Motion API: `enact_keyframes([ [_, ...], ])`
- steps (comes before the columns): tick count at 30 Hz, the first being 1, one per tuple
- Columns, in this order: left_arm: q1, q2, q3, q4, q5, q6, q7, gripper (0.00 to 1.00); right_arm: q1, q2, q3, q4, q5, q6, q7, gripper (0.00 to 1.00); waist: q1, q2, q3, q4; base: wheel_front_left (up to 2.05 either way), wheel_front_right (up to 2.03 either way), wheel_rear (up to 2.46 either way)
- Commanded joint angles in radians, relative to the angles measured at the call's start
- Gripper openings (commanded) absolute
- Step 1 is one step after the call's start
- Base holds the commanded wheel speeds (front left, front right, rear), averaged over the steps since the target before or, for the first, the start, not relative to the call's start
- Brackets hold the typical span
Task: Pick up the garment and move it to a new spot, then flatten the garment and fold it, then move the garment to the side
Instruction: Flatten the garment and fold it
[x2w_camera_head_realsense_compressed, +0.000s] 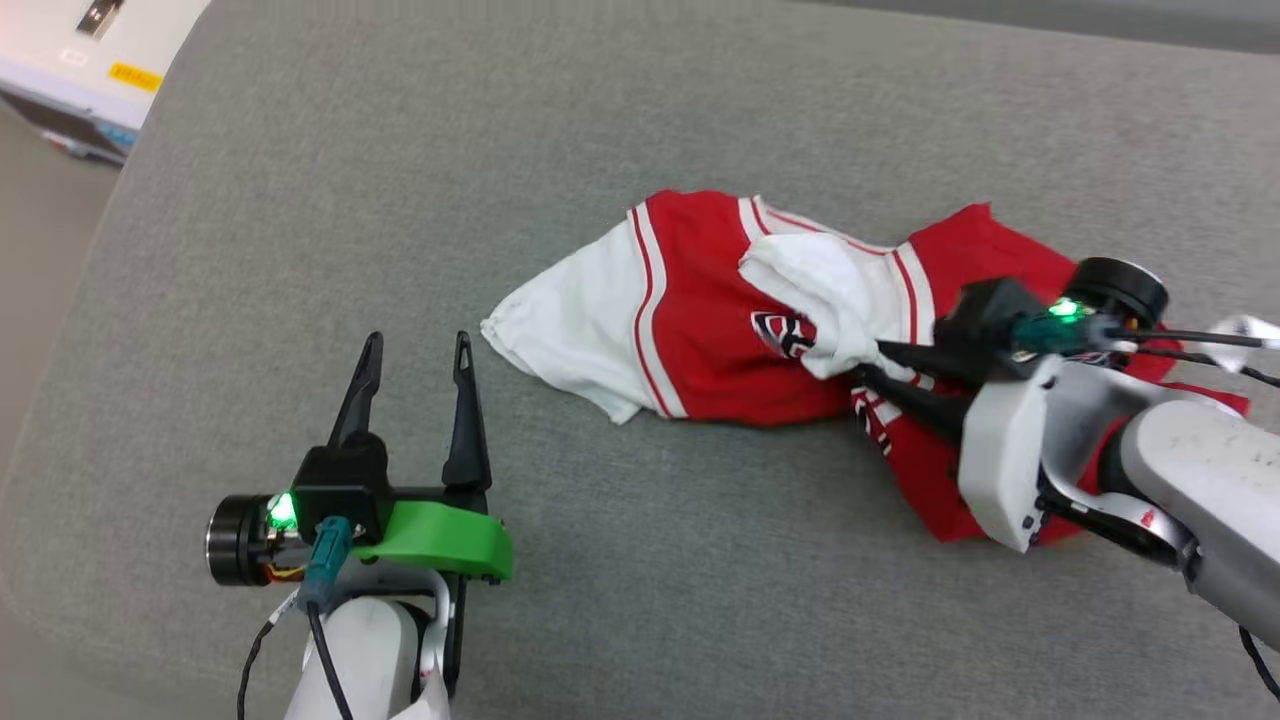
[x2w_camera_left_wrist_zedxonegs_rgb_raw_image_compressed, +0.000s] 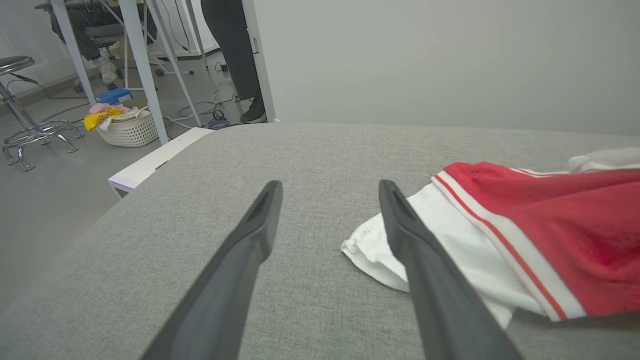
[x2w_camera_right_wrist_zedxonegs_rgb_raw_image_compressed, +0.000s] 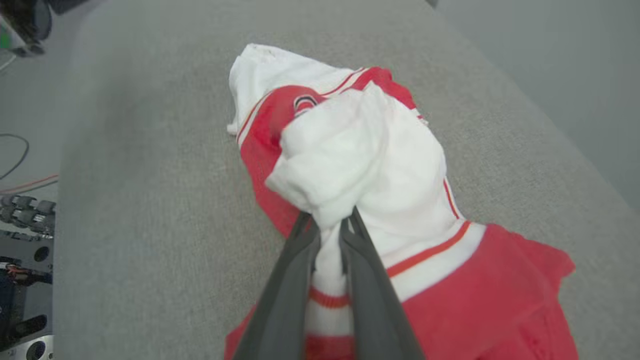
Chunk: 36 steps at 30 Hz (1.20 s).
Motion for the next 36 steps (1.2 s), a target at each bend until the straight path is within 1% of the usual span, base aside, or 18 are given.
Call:
enact_keyframes([
  [1,0.019,-0.004,0.007,0.001,0.012,-0.006,-0.006,1.0,0.042,0.002,-0.039,0.002,0.019,0.0,-0.039,0.0,0.0,0.0,-0.058,-0.059,0.0,0.0,0.0],
  [7,0.054,-0.004,0.02,0.003,0.025,-0.016,-0.006,1.0,0.237,0.023,-0.269,0.05,0.091,0.0,-0.206,0.0,0.0,0.0,-0.093,-0.099,0.0,0.0,0.0],
  [12,0.081,-0.004,0.026,0.008,0.028,-0.022,-0.006,1.0,0.408,0.063,-0.497,0.136,0.149,0.0,-0.341,0.0,0.0,0.0,-0.11,-0.126,0.0,0.0,0.0],
  [15,0.093,-0.004,0.029,0.011,0.028,-0.023,-0.006,1.0,0.49,0.094,-0.614,0.192,0.202,0.0,-0.385,0.0,0.0,0.0,-0.116,-0.14,0.0,0.0,0.0],
  [17,0.097,-0.004,0.027,0.014,0.028,-0.025,-0.006,1.0,0.535,0.096,-0.687,0.249,0.204,0.0,-0.404,0.0,0.0,0.0,-0.118,-0.145,0.0,0.0,0.0],
  [21,0.099,-0.004,0.02,0.019,0.027,-0.027,-0.006,1.0,0.599,0.122,-0.818,0.362,0.224,0.0,-0.426,0.0,0.0,0.0,-0.118,-0.152,0.0,0.0,0.0],
  [28,0.098,-0.004,0.008,0.023,0.023,-0.024,-0.006,1.0,0.641,0.212,-1.058,0.609,0.261,0.0,-0.439,0.0,0.0,0.0,-0.114,-0.154,0.0,0.0,0.0],
  [31,0.1,-0.004,0.008,0.027,0.021,-0.023,-0.006,1.0,0.639,0.253,-1.124,0.722,0.274,0.0,-0.44,0.0,0.0,0.0,-0.116,-0.154,0.0,0.0,0.0],
  [34,0.104,-0.004,0.007,0.029,0.02,-0.022,-0.006,1.0,0.627,0.268,-1.148,0.782,0.249,0.0,-0.44,0.0,0.0,0.0,-0.121,-0.155,0.0,0.0,0.0],
  [35,0.106,-0.004,0.007,0.03,0.02,-0.022,-0.006,1.0,0.623,0.27,-1.156,0.787,0.241,0.0,-0.441,0.15,0.0,0.0,-0.123,-0.156,0.0,0.0,0.0],
  [36,0.108,-0.004,0.007,0.031,0.02,-0.021,-0.006,1.0,0.619,0.273,-1.168,0.783,0.228,0.0,-0.441,0.49,0.0,0.0,-0.126,-0.157,0.0,0.0,0.0],
])
